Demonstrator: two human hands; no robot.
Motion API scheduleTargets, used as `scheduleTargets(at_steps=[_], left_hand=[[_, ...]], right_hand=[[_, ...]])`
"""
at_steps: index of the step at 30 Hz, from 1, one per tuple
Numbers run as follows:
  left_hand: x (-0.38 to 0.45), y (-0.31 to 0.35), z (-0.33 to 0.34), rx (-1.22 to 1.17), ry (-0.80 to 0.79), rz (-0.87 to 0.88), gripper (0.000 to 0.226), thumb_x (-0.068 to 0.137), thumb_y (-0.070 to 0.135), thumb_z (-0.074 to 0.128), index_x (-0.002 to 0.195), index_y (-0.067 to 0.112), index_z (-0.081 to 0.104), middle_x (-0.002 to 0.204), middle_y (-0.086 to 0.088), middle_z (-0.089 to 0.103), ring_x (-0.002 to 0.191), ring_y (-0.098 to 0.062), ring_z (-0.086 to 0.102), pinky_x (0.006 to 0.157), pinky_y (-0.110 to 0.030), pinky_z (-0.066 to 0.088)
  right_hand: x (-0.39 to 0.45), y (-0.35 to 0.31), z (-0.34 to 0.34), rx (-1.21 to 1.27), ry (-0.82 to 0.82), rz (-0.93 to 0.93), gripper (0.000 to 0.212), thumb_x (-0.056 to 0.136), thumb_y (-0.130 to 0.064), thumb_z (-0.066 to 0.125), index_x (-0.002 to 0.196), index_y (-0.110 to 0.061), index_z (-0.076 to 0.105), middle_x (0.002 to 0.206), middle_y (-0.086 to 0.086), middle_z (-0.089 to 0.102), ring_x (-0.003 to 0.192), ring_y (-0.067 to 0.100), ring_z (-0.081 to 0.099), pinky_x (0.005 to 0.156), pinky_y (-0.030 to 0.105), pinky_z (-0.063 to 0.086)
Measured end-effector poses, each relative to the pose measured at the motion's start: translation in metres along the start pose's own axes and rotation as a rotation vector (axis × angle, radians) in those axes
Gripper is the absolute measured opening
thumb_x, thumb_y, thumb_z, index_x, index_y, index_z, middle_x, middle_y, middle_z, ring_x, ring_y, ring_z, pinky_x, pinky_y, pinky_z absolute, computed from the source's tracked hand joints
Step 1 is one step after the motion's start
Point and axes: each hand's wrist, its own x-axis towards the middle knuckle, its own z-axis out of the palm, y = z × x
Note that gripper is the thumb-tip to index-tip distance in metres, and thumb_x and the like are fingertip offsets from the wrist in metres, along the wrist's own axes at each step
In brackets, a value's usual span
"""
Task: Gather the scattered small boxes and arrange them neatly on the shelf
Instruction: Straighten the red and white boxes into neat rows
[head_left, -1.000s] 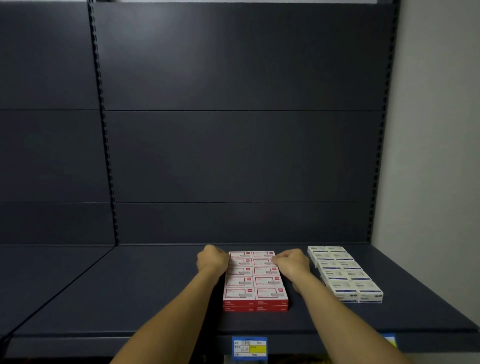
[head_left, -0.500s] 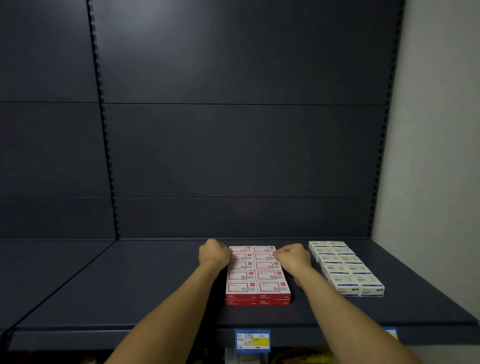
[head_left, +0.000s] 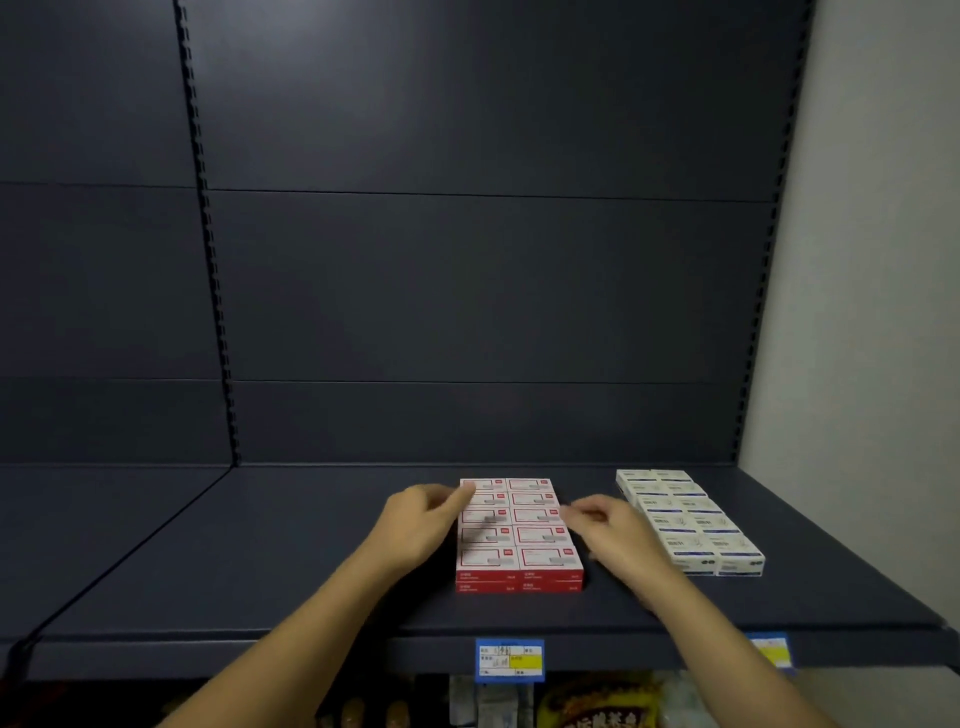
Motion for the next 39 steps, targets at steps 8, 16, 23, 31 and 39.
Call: scheduleTargets(at_steps=[8, 16, 23, 31, 39], left_hand=[[-0.040, -0.018, 0.008, 0.133, -0.010, 0.166, 0.072, 0.066, 0.058, 0.086, 0.131, 0.039, 0.061, 0.112, 0.018, 0.061, 0.100, -0.002, 0.062, 0.091, -0.022, 0.053], [-0.040, -0.024, 0.023, 0.153, 0.084, 0.201, 0.072, 0.071, 0.039, 0.089, 0.135, 0.024, 0.061, 0.118, 0.010, 0.062, 0.100, -0.004, 0.062, 0.086, -0.007, 0.047], [-0.040, -0.024, 0.024, 0.169, 0.084, 0.197, 0.073, 0.074, 0.038, 0.086, 0.139, 0.020, 0.057, 0.121, 0.009, 0.060, 0.099, -0.002, 0.059, 0.081, -0.005, 0.044], [-0.038, -0.028, 0.025, 0.174, 0.086, 0.194, 0.076, 0.078, 0.039, 0.083, 0.145, 0.018, 0.052, 0.127, 0.007, 0.059, 0.106, -0.004, 0.058, 0.094, -0.015, 0.048], [-0.039, -0.029, 0.031, 0.217, 0.131, 0.214, 0.067, 0.079, 0.040, 0.081, 0.138, 0.021, 0.055, 0.128, 0.007, 0.055, 0.111, -0.005, 0.055, 0.098, -0.016, 0.045]], right_hand=[[-0.040, 0.008, 0.002, -0.198, 0.002, -0.209, 0.064, 0.070, -0.044, 0.086, 0.126, -0.026, 0.061, 0.108, -0.015, 0.061, 0.077, 0.002, 0.062, 0.066, 0.012, 0.046], [-0.050, 0.003, 0.007, -0.222, -0.008, -0.239, 0.072, 0.067, -0.030, 0.092, 0.131, -0.018, 0.061, 0.099, -0.016, 0.053, 0.071, 0.000, 0.057, 0.063, 0.006, 0.044], [-0.048, 0.000, 0.011, -0.175, -0.006, -0.209, 0.073, 0.067, -0.025, 0.092, 0.132, -0.015, 0.061, 0.103, -0.011, 0.055, 0.077, 0.002, 0.060, 0.066, 0.005, 0.045], [-0.052, 0.000, 0.014, -0.137, 0.007, -0.222, 0.067, 0.069, -0.022, 0.090, 0.129, -0.014, 0.063, 0.096, -0.018, 0.049, 0.071, 0.000, 0.056, 0.063, 0.003, 0.044], [-0.056, 0.002, 0.014, -0.148, 0.010, -0.256, 0.066, 0.071, -0.024, 0.089, 0.131, -0.017, 0.061, 0.097, -0.019, 0.050, 0.070, 0.002, 0.056, 0.065, 0.004, 0.044]])
